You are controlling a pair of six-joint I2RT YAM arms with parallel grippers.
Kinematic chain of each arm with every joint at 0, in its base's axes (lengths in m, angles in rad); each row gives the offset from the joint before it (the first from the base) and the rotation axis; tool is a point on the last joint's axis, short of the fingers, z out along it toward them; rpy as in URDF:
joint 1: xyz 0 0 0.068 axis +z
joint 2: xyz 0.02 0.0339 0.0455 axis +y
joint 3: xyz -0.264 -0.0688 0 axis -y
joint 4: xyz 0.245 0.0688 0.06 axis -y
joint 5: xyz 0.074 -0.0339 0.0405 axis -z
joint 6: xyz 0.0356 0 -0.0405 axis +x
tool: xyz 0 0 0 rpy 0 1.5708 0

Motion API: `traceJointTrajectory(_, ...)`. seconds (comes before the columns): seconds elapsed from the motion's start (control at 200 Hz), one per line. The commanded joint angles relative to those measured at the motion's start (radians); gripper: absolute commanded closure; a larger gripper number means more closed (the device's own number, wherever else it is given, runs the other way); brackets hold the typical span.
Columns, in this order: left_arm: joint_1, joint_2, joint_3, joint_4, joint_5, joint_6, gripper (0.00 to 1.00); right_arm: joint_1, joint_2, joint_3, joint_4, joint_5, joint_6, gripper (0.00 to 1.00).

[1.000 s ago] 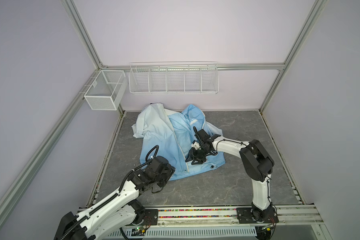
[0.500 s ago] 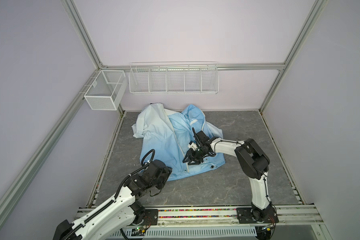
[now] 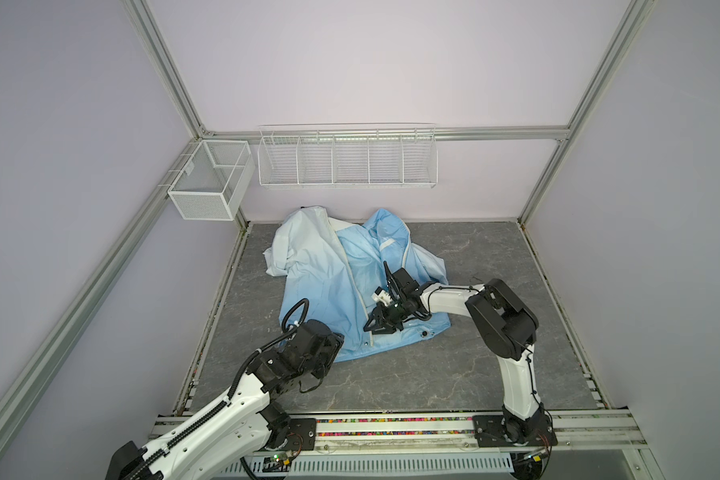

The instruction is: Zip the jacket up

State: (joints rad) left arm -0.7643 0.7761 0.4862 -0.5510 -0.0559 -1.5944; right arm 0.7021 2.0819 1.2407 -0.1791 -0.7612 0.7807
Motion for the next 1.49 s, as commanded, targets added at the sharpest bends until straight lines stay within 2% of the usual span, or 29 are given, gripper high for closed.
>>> traceJointTrajectory(0.0, -0.004, -0.01, 0.0, 0.003, -0.025, -0.018, 0.37, 0.013, -0.054, -0.027, 0.088, -0.044, 0.072, 0.74)
traceJointTrajectory(0.235, -0.004, -0.009, -0.025, 0.076, 0.008, -0.041, 0.36, 0.014, -0.077, -0.004, 0.099, -0.037, 0.144, 0.93)
traceJointTrajectory(0.43, -0.012, 0.012, -0.036, 0.144, 0.051, -0.092, 0.33, 0.015, -0.122, 0.043, -0.002, -0.004, 0.122, 0.93)
traceJointTrajectory(0.74, -0.057, 0.026, -0.066, 0.283, 0.052, -0.208, 0.28, 0.015, -0.155, 0.037, 0.009, 0.005, 0.185, 0.93)
traceJointTrajectory(0.91, -0.106, 0.083, -0.09, 0.449, 0.005, -0.299, 0.27, 0.015, -0.185, 0.037, 0.048, 0.015, 0.267, 0.93)
traceJointTrajectory(1.045, -0.131, 0.12, -0.059, 0.495, -0.033, -0.33, 0.27, 0.014, -0.209, 0.044, 0.077, 0.031, 0.341, 0.93)
traceJointTrajectory(1.235, -0.151, 0.114, -0.044, 0.597, -0.147, -0.374, 0.24, 0.016, -0.264, 0.044, 0.111, 0.066, 0.445, 0.93)
traceJointTrajectory(1.49, -0.151, 0.25, -0.003, 0.835, -0.172, -0.399, 0.22, 0.017, -0.316, 0.074, 0.094, 0.095, 0.502, 0.93)
